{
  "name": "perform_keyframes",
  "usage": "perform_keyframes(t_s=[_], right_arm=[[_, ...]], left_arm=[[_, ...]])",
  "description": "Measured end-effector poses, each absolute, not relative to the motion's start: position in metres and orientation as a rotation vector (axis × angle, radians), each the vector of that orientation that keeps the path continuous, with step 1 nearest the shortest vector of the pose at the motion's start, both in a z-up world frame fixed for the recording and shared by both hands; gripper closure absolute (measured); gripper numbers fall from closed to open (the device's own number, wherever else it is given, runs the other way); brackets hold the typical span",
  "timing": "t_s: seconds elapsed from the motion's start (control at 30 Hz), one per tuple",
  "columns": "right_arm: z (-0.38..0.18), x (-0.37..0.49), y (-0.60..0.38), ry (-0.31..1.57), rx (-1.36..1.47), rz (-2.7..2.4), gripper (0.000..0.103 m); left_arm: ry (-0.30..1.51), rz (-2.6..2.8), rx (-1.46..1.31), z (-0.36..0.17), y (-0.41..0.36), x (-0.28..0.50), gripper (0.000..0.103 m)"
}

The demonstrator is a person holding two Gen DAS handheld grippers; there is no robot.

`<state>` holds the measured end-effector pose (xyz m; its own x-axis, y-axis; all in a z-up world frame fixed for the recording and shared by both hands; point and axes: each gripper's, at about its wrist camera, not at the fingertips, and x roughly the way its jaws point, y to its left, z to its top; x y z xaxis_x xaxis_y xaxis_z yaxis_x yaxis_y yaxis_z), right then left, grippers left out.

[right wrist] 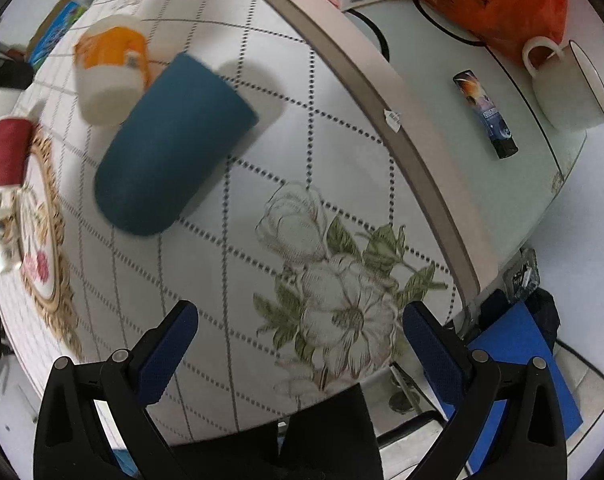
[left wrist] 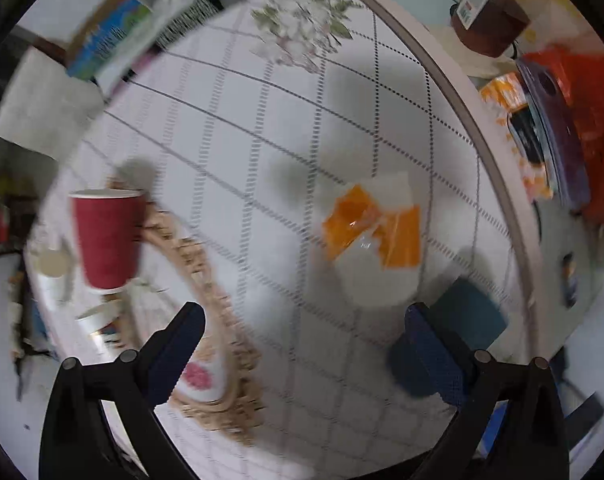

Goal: Flip cup upside down
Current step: 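Reach the left gripper to the orange-and-white paper cup and close on it, then lift the orange-and-white cup with the left gripper and carry it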

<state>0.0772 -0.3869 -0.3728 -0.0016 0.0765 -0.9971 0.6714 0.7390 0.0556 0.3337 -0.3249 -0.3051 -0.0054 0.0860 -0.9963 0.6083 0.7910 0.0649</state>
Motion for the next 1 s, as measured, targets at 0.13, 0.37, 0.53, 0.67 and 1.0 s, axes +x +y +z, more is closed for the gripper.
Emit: perform_keyframes(t_s=[0.13,0.37,0.53,0.67,1.0], right_arm=[[-0.379,0.083,-0.394,1.540,0.643,-0.545,0.000],[-0.385,0.092,-0.403,1.561,0.639,-0.567,0.000],[-0.383,0.093,-0.404,1.571,0.625,-0.587,0.000],[-0.384,0.096,-0.408,1.576,0.621,-0.599,0.000],[-0.380,0.093,-0.403,1.580,0.611,-0.639,0.000]], left_arm=[[1.606,-0.473,0.544,-0.328,-0.342,0.344,0.001],[1.630,-0.495,0.594,-0.362,-0.362,0.343,0.004],[1.626,-0.511,0.620,-0.378,-0.369,0.340,0.016],[1.613,-0.524,0.633,-0.388,-0.371,0.338,0.027],[1.541,-0.544,0.640,-0.390,-0.363,0.335,0.030]])
